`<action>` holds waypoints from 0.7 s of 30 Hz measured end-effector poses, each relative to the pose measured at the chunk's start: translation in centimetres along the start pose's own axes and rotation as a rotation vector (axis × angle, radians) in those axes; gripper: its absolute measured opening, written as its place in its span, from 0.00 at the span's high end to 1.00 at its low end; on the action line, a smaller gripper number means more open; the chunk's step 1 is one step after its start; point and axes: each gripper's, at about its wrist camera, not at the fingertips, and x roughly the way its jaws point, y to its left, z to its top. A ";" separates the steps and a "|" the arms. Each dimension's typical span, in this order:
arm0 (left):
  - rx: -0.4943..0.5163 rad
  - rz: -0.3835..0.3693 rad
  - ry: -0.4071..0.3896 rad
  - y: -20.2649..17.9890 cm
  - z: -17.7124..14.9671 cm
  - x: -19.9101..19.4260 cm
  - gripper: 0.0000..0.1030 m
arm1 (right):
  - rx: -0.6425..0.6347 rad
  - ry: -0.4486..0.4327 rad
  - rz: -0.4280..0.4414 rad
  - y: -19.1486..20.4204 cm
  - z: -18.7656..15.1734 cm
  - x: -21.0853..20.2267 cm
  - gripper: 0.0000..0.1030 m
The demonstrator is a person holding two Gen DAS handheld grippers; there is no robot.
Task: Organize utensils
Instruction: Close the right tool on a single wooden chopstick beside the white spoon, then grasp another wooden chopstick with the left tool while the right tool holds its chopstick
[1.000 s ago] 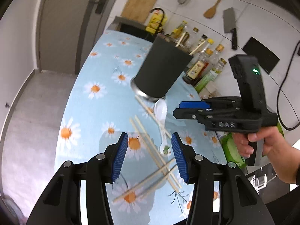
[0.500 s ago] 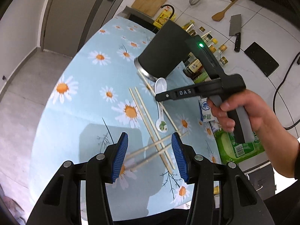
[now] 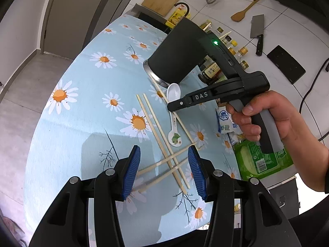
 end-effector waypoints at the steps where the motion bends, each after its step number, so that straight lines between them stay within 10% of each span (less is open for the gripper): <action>1: -0.001 0.002 0.003 0.0 0.1 0.1 0.55 | 0.008 -0.001 0.012 -0.2 0.1 0.0 0.95; 21: 0.085 0.084 0.115 -1.3 2.0 3.3 0.55 | 0.065 -0.184 0.105 -5.0 -2.9 -7.6 0.95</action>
